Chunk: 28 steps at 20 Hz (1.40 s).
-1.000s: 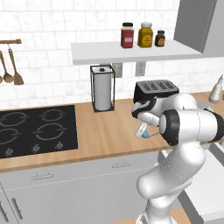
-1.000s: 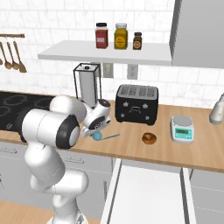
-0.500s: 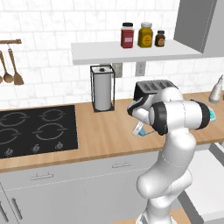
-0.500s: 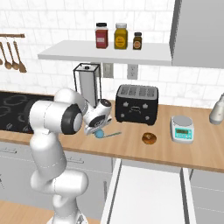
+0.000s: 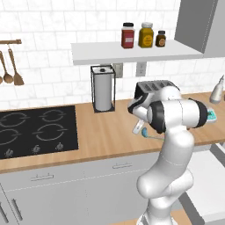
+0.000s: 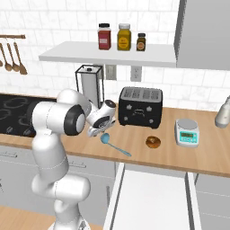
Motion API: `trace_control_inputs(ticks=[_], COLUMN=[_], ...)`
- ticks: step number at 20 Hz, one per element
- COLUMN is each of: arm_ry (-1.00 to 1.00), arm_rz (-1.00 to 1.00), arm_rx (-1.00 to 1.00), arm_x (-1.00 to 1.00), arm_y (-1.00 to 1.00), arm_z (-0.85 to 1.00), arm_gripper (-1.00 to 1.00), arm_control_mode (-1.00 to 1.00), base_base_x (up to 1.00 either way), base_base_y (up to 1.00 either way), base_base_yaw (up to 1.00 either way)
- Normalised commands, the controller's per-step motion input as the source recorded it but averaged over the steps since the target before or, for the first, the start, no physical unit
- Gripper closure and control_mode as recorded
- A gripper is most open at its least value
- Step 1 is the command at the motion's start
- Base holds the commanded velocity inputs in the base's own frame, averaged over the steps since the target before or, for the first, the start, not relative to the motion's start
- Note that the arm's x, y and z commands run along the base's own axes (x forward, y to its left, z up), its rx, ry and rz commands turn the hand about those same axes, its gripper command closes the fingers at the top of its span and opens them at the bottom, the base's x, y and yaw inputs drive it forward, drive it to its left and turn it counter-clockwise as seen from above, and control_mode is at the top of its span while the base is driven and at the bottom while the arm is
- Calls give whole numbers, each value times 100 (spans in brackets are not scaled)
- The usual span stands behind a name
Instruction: Pick the ladle from the drawer and place it on the counter.
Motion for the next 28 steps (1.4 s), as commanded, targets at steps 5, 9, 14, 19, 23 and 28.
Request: trace_control_inputs(ticks=[5,9,14,19,23,28], arm_ry=[0,0,3,6,5,5], arm_rz=[-1,-5,-13,-31,-37,-29], arm_rx=[-1,-4,-2,-1,-2,0], arm_x=[-3,-31,-85,-100,-96,-100], arm_y=[0,-3,-20,-5,16,1], arm_z=[49,100,93,63,74,67], arm_gripper=[-100,-100,-100,-100,-100,-100], arm_control_mode=[-100,-100,-100,-100,-100,-100], base_base_x=[0,0,0,0,0,0], base_base_y=[0,0,0,0,0,0], base_base_yaw=[0,0,0,0,0,0])
